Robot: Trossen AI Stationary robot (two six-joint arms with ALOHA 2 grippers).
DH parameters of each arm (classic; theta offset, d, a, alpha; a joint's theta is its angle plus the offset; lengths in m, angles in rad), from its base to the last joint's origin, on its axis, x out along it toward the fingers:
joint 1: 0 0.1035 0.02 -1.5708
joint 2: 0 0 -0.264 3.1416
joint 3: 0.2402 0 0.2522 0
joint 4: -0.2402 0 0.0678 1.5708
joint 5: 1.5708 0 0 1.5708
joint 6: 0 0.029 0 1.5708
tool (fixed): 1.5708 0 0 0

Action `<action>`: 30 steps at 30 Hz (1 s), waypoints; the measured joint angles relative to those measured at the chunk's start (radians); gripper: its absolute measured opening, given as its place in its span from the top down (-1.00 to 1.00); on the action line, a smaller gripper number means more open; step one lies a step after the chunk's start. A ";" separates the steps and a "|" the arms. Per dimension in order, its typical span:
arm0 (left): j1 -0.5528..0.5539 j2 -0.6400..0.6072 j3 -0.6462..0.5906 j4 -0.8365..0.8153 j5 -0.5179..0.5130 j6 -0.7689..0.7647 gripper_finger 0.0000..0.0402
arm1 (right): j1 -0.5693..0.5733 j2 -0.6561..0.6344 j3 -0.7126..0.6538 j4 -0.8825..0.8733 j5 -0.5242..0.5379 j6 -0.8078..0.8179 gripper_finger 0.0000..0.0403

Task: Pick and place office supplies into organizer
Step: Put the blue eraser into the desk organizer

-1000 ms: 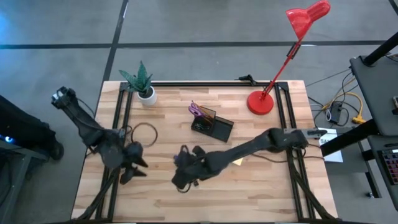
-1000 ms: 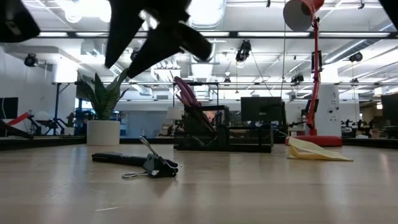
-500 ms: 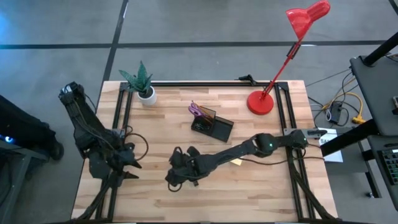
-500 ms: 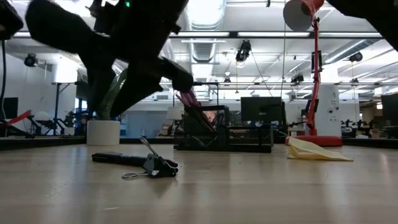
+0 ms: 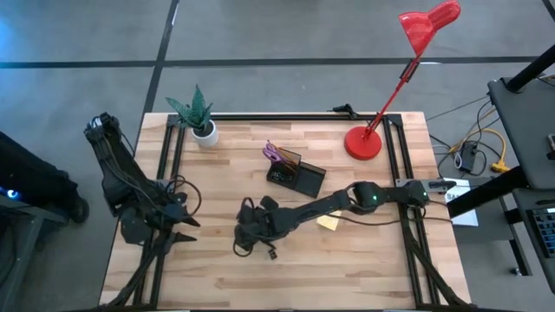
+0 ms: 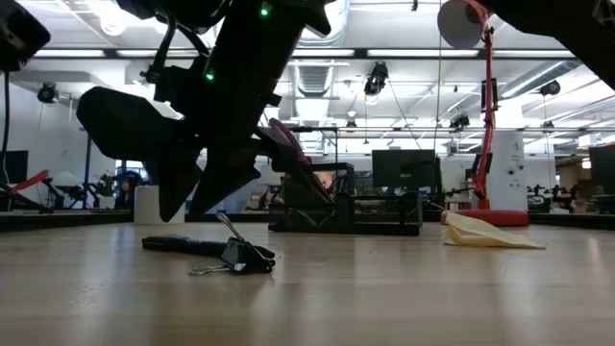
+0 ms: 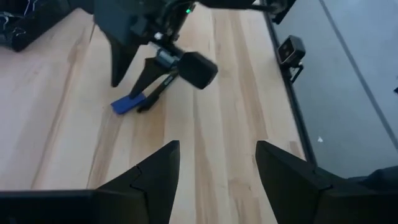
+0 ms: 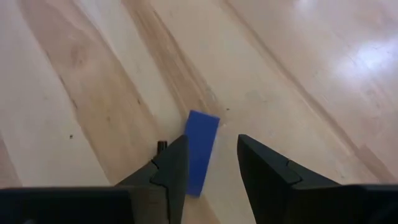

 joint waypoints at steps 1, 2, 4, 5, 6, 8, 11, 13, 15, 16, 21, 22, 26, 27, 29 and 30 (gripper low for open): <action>0.000 0.001 -0.006 0.000 0.000 0.000 0.02 | 0.000 0.000 -0.002 0.000 0.000 -0.008 0.37; 0.000 0.003 -0.014 0.003 0.000 0.000 0.02 | 0.000 0.000 -0.004 0.001 -0.003 -0.023 0.37; 0.000 0.007 -0.032 0.017 0.000 -0.001 0.02 | 0.000 0.000 -0.004 0.008 -0.004 -0.061 0.37; 0.000 0.009 -0.040 0.027 0.001 -0.001 0.02 | 0.000 0.000 -0.004 0.011 -0.004 -0.075 0.37; 0.000 0.011 -0.047 0.034 0.002 -0.001 0.02 | 0.000 0.000 -0.004 0.012 -0.004 -0.087 0.37; 0.000 0.018 -0.049 0.034 0.000 0.001 0.02 | -0.001 0.000 -0.004 0.012 -0.004 -0.109 0.37; 0.000 0.035 -0.049 0.035 -0.033 0.028 0.02 | -0.002 0.000 -0.004 0.026 -0.004 -0.121 0.37; 0.001 0.045 -0.049 0.035 -0.062 0.043 0.02 | -0.004 0.000 -0.004 0.051 -0.023 -0.121 0.37; 0.002 0.053 -0.049 0.035 -0.072 0.055 0.02 | -0.005 0.000 -0.011 0.075 -0.045 -0.121 0.37; 0.002 0.055 -0.049 0.034 -0.074 0.056 0.02 | -0.005 0.000 -0.016 0.083 -0.048 -0.121 0.37; 0.002 0.061 -0.049 0.033 -0.075 0.058 0.02 | -0.006 0.000 -0.057 0.105 -0.046 -0.102 0.37; 0.003 0.060 -0.049 0.031 -0.075 0.059 0.02 | -0.007 0.000 -0.067 0.108 -0.044 -0.102 0.37; 0.003 0.055 -0.050 0.016 -0.075 0.060 0.02 | -0.010 -0.002 -0.089 0.123 -0.048 -0.101 0.37; 0.003 0.054 -0.050 0.016 -0.075 0.060 0.02 | -0.011 -0.002 -0.092 0.125 -0.048 -0.102 0.37; 0.003 0.052 -0.050 0.016 -0.075 0.060 0.02 | -0.013 -0.003 -0.098 0.128 -0.048 -0.102 0.37; 0.003 0.051 -0.050 0.016 -0.075 0.060 0.02 | -0.015 -0.003 -0.099 0.128 -0.049 -0.102 0.37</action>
